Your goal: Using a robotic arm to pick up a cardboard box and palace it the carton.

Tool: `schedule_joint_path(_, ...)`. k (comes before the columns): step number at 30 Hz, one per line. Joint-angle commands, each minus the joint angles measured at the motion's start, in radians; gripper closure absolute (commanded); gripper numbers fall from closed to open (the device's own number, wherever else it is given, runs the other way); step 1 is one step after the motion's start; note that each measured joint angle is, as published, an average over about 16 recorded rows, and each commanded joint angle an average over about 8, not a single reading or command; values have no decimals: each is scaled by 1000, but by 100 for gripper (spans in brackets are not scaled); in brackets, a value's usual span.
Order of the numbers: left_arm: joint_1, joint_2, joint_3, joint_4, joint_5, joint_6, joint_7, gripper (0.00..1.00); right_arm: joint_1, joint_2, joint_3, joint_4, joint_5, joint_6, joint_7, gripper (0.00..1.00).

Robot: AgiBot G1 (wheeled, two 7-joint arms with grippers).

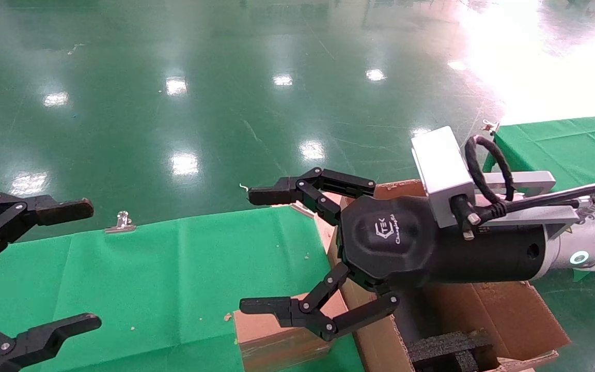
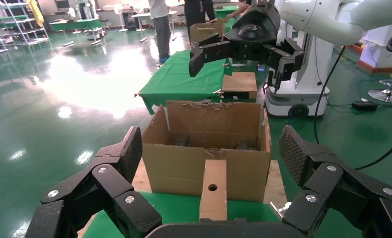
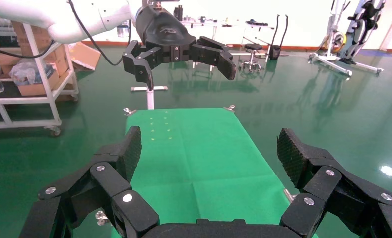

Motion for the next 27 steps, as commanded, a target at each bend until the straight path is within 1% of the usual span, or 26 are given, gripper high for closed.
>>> schedule_joint_path(1, 0, 0, 0, 0, 0, 0, 0, 100, 0, 0, 0, 0, 1, 0, 0, 0)
schedule_joint_path(4, 0, 0, 0, 0, 0, 0, 0, 100, 0, 1, -1, 0, -2, -1, 0, 0)
schedule_joint_path(7, 0, 0, 0, 0, 0, 0, 0, 100, 12, 5, -12, 4, -27, -8, 3, 0)
schedule_joint_path(11, 0, 0, 0, 0, 0, 0, 0, 100, 59, 4, -53, 10, -114, -30, 14, 0)
schedule_joint_path(15, 0, 0, 0, 0, 0, 0, 0, 100, 143, -16, -126, 9, -249, -60, 35, 0)
schedule_joint_path(19, 0, 0, 0, 0, 0, 0, 0, 100, 233, -55, -215, -5, -376, -81, 54, 0)
schedule_joint_path(24, 0, 0, 0, 0, 0, 0, 0, 100, 323, -110, -333, -45, -490, -89, 59, 0)
schedule_joint_path(27, 0, 0, 0, 0, 0, 0, 0, 100, 369, -143, -408, -75, -540, -92, 52, 0)
